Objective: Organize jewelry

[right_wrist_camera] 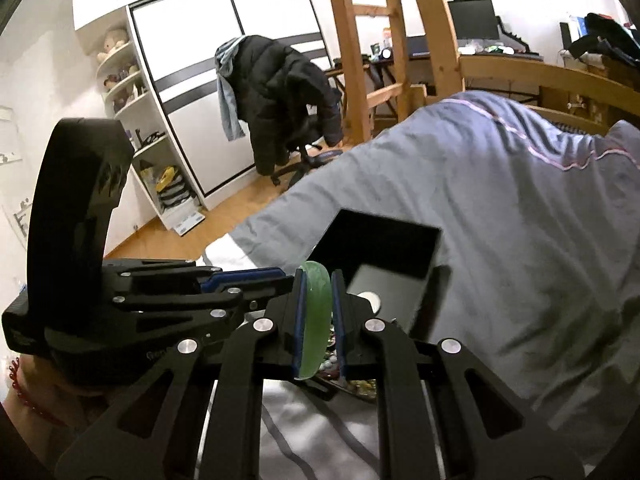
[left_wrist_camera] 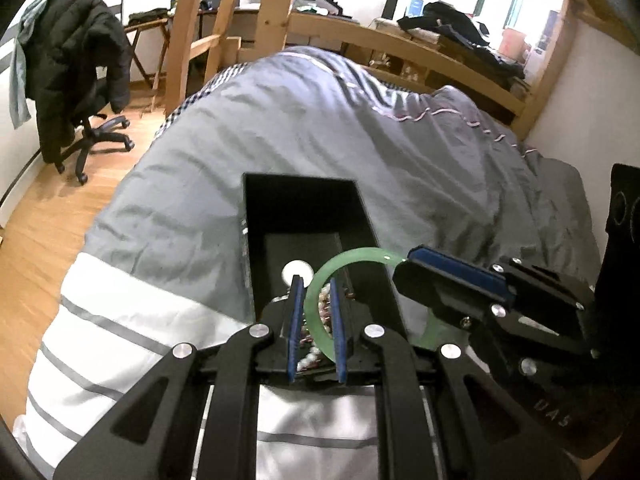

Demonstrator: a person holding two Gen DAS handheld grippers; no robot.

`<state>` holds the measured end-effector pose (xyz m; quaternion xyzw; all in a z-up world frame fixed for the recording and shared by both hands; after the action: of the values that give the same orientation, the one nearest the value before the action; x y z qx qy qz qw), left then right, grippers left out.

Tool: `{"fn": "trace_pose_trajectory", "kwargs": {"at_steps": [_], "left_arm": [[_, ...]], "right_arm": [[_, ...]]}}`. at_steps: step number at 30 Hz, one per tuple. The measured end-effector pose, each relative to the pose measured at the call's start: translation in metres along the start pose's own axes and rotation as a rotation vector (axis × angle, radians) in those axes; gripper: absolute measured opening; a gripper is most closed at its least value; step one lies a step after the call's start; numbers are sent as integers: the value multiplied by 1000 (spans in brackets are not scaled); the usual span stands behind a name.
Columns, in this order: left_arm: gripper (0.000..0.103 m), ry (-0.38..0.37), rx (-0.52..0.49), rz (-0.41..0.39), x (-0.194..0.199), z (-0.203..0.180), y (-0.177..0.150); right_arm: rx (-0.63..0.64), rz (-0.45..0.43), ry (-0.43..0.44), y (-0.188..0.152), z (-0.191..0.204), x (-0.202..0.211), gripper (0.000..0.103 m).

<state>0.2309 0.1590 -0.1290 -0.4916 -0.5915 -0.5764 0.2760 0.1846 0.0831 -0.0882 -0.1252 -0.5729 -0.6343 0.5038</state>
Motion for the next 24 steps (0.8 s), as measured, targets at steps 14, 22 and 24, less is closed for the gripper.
{"fn": "trace_pose_trajectory", "kwargs": {"at_steps": [14, 22, 24], "left_arm": [[13, 0, -7, 49, -34, 9, -1], [36, 30, 32, 22, -20, 15, -2], [67, 60, 66, -17, -4, 21, -1]], "right_arm": [[-55, 62, -46, -14, -22, -39, 14], [-102, -5, -91, -3, -27, -11, 66], [-118, -27, -118, 2, -28, 3, 86]]}}
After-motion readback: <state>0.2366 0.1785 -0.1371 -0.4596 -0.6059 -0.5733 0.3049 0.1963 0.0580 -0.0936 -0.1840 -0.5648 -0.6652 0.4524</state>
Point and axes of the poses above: each gripper's, at about its wrist camera, not at the fingertips, and x roughly against the way its jaws point, z to its left, y to its top, the point moved 7 cm from there along -x, roughly the way its jaws point, and after that the axes turned 14 degrees about z, right-handed, at the moved point
